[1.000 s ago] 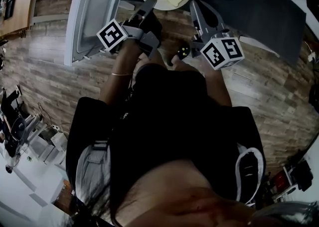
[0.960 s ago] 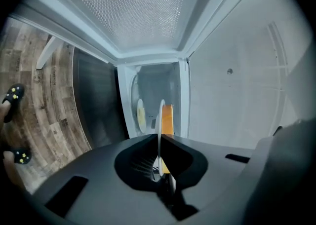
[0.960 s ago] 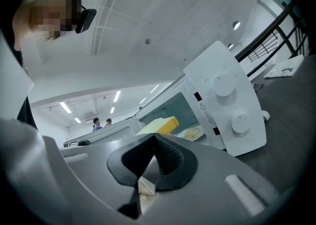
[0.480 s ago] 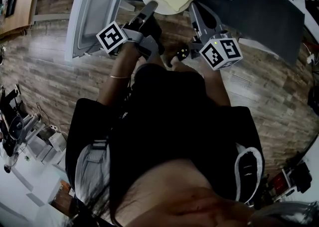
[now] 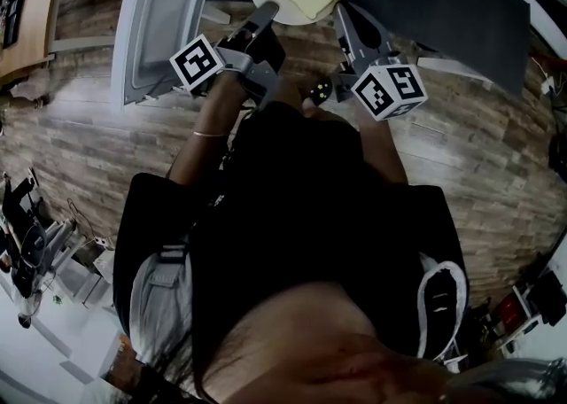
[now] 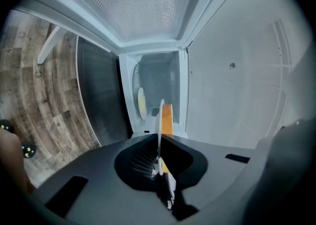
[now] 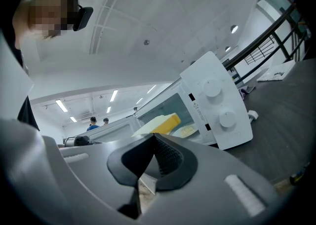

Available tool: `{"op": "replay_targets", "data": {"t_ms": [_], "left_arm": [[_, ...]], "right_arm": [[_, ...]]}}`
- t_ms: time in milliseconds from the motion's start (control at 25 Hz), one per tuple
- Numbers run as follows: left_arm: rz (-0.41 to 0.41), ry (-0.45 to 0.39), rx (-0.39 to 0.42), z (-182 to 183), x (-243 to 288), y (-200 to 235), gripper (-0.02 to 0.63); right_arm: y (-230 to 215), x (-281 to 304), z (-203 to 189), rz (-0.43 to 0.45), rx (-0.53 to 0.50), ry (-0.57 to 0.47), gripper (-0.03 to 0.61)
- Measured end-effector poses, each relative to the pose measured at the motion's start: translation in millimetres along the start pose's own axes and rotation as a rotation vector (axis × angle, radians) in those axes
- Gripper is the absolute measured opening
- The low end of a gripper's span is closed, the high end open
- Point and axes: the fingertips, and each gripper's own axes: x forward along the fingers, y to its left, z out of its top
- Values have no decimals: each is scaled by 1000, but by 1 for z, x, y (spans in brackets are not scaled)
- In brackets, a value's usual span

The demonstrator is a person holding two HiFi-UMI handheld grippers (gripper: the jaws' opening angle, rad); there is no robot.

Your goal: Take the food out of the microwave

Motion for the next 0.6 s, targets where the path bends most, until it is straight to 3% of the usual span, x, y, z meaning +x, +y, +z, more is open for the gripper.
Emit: {"op": "replay_targets", "data": {"t_ms": [600], "left_arm": [[-2,65,28,-11,-11,-2,12]], "right_arm": [[11,-20,-5,-70,6,-25,0]]}}
